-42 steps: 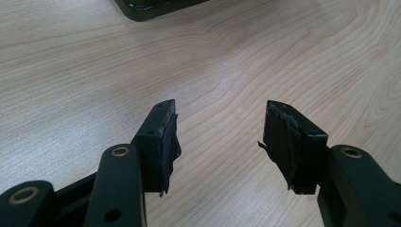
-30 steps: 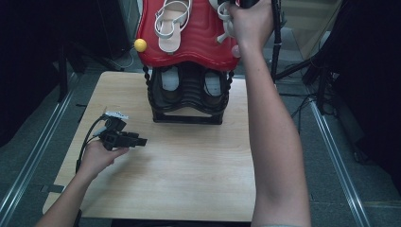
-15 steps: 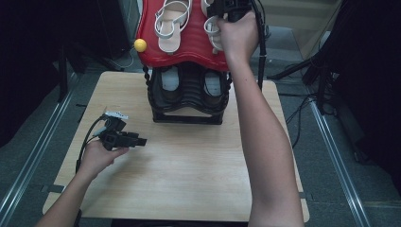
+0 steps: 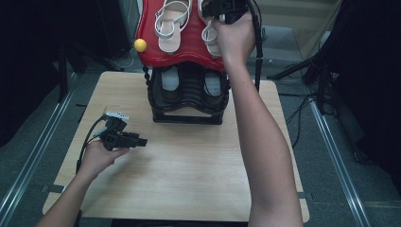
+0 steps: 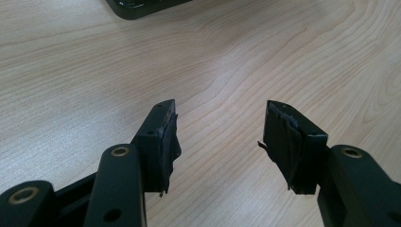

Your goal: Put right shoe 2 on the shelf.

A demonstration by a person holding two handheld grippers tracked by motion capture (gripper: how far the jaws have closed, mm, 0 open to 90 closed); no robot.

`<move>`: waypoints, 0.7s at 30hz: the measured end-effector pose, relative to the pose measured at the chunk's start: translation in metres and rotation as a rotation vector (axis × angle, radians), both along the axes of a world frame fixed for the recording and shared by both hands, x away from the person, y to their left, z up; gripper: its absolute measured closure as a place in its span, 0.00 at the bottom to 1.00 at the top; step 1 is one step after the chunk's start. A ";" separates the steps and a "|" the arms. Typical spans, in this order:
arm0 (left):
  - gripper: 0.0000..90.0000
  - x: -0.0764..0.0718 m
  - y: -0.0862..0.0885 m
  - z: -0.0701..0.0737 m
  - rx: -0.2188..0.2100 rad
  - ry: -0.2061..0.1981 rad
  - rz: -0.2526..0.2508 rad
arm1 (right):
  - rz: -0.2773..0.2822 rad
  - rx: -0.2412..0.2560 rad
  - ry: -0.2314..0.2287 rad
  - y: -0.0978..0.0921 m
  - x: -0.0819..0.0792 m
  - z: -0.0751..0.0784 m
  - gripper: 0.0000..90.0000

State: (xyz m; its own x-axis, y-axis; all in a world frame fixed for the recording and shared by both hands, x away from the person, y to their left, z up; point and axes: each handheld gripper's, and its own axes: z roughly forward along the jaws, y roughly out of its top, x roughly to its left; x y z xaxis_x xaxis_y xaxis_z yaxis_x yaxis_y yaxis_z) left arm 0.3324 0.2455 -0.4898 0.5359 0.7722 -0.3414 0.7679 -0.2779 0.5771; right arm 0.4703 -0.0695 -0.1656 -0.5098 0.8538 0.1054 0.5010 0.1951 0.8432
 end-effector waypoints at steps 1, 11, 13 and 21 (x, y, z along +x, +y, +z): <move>0.50 0.000 0.000 0.000 0.000 0.000 0.001 | 0.002 0.001 0.000 -0.001 0.000 0.001 0.89; 0.50 0.000 0.000 0.000 -0.001 -0.001 0.003 | -0.004 0.068 -0.015 -0.016 -0.002 0.012 0.85; 0.50 0.000 0.000 0.000 0.000 -0.001 0.002 | -0.005 0.065 -0.019 -0.019 -0.003 0.013 0.85; 0.50 0.000 0.000 0.000 -0.001 -0.001 -0.001 | 0.014 0.076 -0.023 -0.037 -0.005 0.011 0.78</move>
